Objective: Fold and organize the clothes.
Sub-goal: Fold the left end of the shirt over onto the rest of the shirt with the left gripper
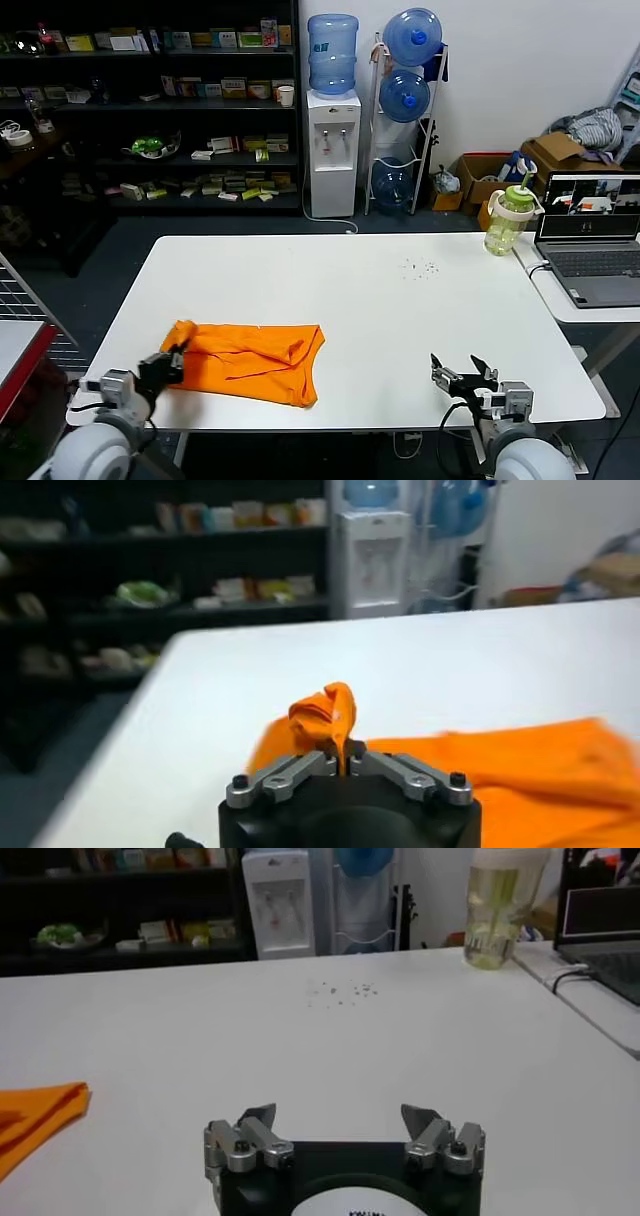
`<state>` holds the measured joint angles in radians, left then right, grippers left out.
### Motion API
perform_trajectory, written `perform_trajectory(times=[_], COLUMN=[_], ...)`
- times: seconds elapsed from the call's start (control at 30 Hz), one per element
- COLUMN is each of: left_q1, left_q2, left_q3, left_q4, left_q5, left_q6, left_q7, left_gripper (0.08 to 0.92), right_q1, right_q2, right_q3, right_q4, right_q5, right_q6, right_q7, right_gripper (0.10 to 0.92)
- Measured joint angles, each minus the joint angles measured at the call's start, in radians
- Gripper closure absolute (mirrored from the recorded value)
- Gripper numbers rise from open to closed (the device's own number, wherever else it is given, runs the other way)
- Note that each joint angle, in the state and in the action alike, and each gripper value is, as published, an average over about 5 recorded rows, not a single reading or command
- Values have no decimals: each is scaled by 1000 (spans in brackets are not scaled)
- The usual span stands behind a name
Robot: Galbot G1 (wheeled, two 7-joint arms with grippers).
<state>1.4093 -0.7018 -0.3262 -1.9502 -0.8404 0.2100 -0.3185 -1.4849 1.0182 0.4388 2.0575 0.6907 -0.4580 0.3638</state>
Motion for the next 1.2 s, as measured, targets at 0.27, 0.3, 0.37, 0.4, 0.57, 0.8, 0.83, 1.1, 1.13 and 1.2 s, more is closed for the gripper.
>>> perform_trajectory(times=[0.27,0.3,0.37,0.4,0.57,0.8,0.83,1.1,1.13,1.2], left_q1=[-115,-130,-156,-167,-206,-226,-227,-216,-213,-209], left_q2=[-159,-176,-206,-219,-268,-308,-309,-287,-277,-253], left_q3=[144,157,182,193,237,269,270,259,255,245], left_q4=[-8,-4,7,14,42,47,46,-12,-22,-40], left_q5=[-14,-13,-6,-3,13,18,16,-47,-58,-78], left_q6=[42,44,46,46,49,65,68,112,117,123], left_q7=[1,2,5,7,14,11,10,-26,-31,-37], left_gripper=[877,877,877,877,877,786,752,518,492,431], right_q1=[-46,-50,-54,-55,-58,-48,-45,-26,-23,-18], right_q2=[35,40,46,48,51,48,47,41,41,41], right_q3=[24,25,27,28,30,24,23,13,11,8], right_q4=[12,13,13,13,8,-5,-8,-26,-28,-31], right_q5=[-22,-24,-26,-27,-26,-18,-17,-7,-7,-5], right_q6=[-1,-1,-1,-1,-1,-2,-3,-3,-3,-3], right_q7=[2,2,2,2,2,3,3,4,4,4], right_gripper=[203,203,203,203,203,203,203,203,203,203])
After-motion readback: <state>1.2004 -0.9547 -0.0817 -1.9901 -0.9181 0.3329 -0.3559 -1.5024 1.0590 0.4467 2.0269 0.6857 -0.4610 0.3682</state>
